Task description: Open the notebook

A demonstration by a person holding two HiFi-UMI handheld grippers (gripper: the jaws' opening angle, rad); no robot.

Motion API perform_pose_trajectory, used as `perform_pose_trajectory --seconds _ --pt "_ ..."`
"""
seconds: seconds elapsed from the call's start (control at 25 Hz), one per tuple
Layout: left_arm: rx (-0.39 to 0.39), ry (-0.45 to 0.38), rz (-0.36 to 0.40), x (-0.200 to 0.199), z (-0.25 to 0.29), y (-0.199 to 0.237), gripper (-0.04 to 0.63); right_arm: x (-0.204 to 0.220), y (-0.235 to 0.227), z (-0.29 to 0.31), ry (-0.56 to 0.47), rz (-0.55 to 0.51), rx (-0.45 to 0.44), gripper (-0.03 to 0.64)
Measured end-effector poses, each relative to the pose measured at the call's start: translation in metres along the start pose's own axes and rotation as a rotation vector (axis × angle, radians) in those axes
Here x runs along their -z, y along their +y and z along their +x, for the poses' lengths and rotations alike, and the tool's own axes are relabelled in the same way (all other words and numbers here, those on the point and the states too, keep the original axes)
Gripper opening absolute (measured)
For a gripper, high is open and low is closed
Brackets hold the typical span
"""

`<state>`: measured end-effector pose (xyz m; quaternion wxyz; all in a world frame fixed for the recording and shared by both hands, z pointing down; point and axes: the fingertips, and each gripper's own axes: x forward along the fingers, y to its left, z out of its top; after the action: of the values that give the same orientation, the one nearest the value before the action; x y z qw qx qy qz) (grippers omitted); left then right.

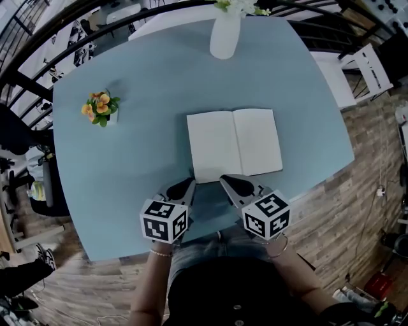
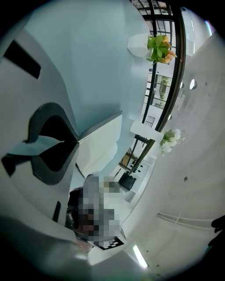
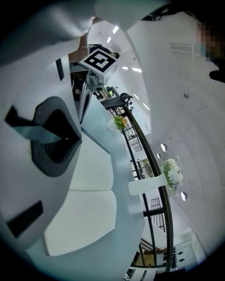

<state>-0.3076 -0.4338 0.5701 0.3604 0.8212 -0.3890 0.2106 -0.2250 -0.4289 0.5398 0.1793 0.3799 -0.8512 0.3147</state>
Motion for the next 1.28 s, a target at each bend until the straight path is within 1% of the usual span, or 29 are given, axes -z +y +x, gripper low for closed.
perform_pose_trajectory --seconds 0.28,0.48,0.76,0.92,1.28 --pt "-0.007 0.056 0.012 0.009 0.006 0.006 0.028 0.004 0.004 0.003 0.007 0.004 0.002 0.008" --pt "-0.022 0.075 0.022 0.015 0.009 0.01 0.031 0.007 0.005 0.003 0.011 0.008 0.007 0.008" --pt "-0.056 0.105 0.054 0.019 0.012 0.012 0.034 0.01 0.004 0.002 0.019 0.009 0.007 0.008" --pt "-0.091 0.139 0.097 0.024 0.014 0.014 0.034 0.01 0.006 0.003 0.021 0.007 0.003 0.008" --pt "-0.123 0.152 0.138 0.025 0.015 0.013 0.037 0.015 0.003 0.0 0.034 0.007 0.001 0.008"
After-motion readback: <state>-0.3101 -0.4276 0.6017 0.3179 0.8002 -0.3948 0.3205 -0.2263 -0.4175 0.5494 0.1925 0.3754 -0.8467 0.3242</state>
